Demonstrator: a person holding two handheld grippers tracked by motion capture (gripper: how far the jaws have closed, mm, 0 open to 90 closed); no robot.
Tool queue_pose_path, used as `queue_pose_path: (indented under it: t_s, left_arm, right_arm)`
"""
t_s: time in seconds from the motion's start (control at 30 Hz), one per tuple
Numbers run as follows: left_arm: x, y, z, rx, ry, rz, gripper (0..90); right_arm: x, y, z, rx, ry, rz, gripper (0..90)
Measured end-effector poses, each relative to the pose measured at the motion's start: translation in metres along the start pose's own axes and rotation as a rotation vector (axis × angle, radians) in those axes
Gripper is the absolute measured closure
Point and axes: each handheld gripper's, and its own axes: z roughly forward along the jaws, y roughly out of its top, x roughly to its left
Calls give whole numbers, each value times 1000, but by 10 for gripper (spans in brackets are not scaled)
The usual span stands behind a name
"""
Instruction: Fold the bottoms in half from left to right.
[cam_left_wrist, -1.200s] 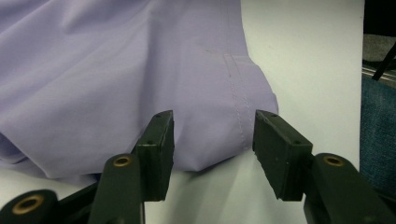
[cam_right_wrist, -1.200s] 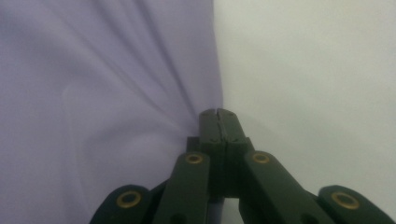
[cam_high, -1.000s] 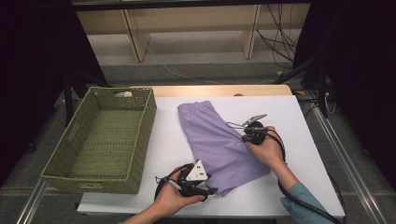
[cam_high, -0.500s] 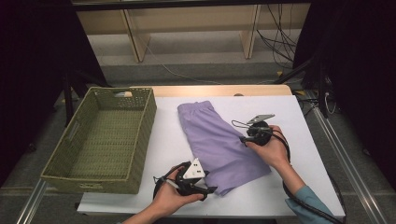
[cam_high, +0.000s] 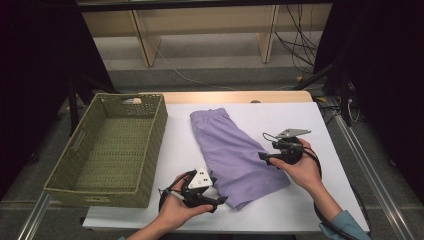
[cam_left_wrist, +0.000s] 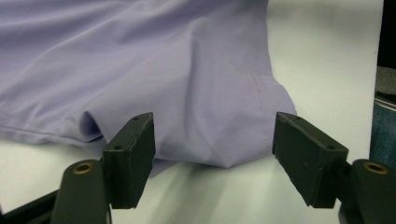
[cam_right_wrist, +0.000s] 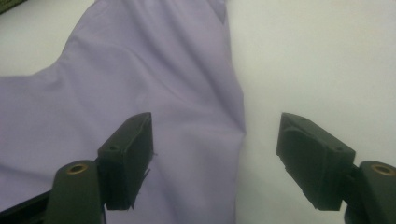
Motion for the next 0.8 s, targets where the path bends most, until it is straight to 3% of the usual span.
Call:
queue_pose_path:
  t_s: [0.2, 0.47, 0.8]
  left_arm:
    - [5, -2, -4, -3, 14, -12, 294]
    - [8, -5, -7, -1, 29, -23, 301]
    - [8, -7, -6, 12, 26, -14, 307]
  right_arm:
    - [2, -14, -14, 3, -14, -1, 259]
    - [0, -33, -32, 4, -23, 34, 249]
    - [-5, -45, -40, 17, -36, 55, 252]
